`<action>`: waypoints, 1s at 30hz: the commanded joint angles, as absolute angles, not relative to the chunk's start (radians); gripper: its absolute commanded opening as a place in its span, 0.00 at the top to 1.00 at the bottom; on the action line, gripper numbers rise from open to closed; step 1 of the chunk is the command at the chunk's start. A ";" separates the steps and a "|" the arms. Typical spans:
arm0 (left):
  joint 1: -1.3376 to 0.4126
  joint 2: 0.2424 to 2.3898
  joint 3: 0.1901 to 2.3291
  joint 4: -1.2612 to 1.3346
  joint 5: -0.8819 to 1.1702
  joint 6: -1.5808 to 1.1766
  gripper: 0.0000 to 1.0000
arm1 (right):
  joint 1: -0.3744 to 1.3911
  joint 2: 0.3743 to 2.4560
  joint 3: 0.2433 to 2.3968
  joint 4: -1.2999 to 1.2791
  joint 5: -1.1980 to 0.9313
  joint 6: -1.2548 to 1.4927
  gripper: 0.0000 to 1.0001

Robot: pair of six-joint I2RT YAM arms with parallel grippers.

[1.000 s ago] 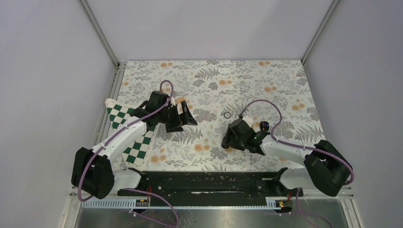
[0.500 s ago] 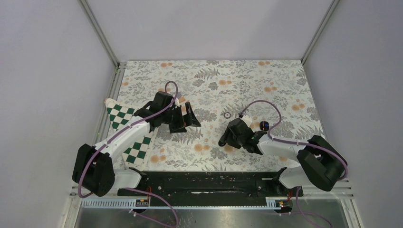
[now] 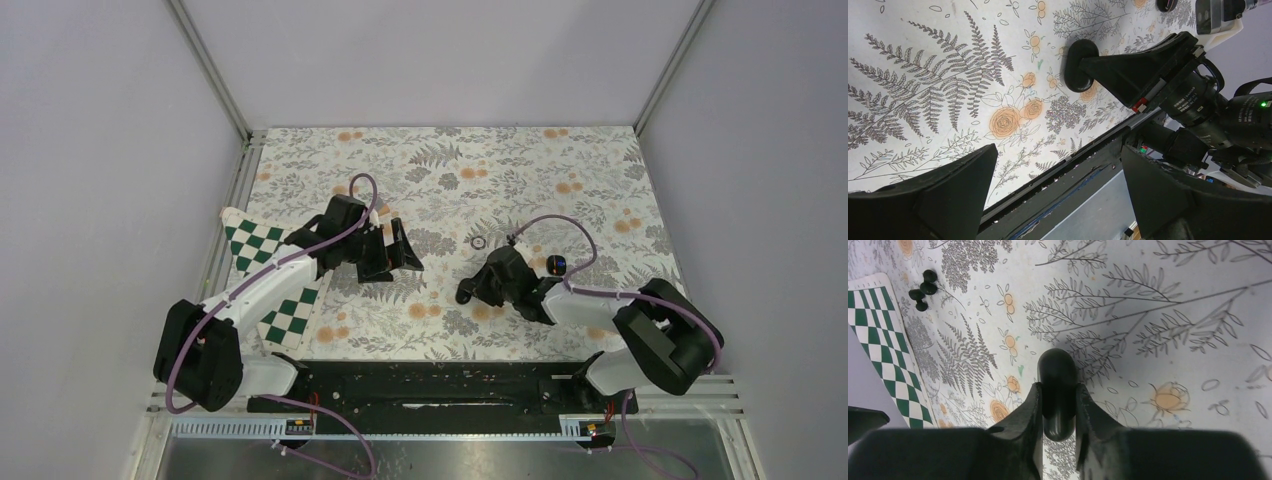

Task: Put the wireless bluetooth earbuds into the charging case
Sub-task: Pick up the charging case from the center of the board, then pass from the right arm to the left

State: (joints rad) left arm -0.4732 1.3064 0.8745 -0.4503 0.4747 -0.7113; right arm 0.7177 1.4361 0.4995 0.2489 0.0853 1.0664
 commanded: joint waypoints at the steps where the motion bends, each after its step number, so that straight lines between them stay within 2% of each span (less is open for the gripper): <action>1: -0.476 1.307 0.874 -0.400 0.513 -0.686 0.03 | 0.703 1.347 0.465 0.206 0.080 1.050 0.95; 5: -0.476 1.292 0.858 -0.327 0.598 -0.696 0.05 | 0.684 1.222 0.449 0.225 0.028 1.019 1.00; 11: -0.482 1.218 0.783 -0.074 0.781 -0.770 0.16 | 0.661 1.035 0.400 0.368 -0.123 1.005 1.00; 14: -0.485 1.189 0.770 0.039 0.841 -0.813 0.17 | 0.657 0.987 0.387 0.491 -0.227 1.005 1.00; 20: -0.510 1.151 0.770 0.150 0.932 -0.848 0.19 | 0.657 0.955 0.405 0.615 -0.356 1.036 1.00; 25: -0.527 1.132 0.752 0.201 0.956 -0.854 0.31 | 0.658 0.979 0.386 0.762 -0.396 1.101 1.00; 30: -0.527 1.143 0.756 0.165 0.936 -0.838 0.35 | 0.657 1.009 0.378 0.875 -0.425 1.151 1.00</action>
State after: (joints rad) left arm -0.5259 1.1534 0.7586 0.1158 0.9142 -0.8444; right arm 0.6598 0.9943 0.3832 0.6994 -0.3668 1.0992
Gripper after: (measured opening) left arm 0.654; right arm 0.310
